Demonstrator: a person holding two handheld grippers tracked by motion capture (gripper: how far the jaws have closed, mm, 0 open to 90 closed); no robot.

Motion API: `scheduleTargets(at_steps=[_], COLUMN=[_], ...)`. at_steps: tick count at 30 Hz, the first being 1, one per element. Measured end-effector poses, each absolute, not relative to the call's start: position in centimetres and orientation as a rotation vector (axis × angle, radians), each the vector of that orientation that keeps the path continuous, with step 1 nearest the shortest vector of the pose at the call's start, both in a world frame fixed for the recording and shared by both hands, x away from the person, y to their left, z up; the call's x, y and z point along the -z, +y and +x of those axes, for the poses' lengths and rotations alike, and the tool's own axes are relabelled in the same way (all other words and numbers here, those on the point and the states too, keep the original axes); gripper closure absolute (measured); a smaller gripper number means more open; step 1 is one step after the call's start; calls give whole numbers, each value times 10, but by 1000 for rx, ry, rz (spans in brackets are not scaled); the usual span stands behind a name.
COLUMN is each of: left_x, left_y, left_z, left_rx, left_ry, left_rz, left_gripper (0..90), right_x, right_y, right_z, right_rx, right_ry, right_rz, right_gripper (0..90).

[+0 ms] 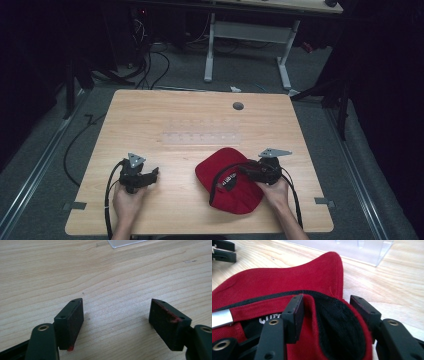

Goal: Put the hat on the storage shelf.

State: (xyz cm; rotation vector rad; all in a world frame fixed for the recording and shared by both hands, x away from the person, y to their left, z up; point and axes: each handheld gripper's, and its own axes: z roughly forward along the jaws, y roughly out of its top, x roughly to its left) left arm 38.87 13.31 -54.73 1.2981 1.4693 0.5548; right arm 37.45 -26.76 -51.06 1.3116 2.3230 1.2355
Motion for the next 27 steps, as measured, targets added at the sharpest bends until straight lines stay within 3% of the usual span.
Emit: scheduleTargets(at_steps=[16,27], left_x=[547,547], left_y=[133,133], left_z=[388,388], left_rx=[-552,-545], left_ry=[1465,1457], left_rz=[1299,1303], left_gripper=[290,306], right_x=[511,501], right_y=[-273,-273], right_z=[376,370], right_rx=[-1362,-1356], right_ry=[2386,2381], right_rz=[1283,1277], right_gripper=[767,793])
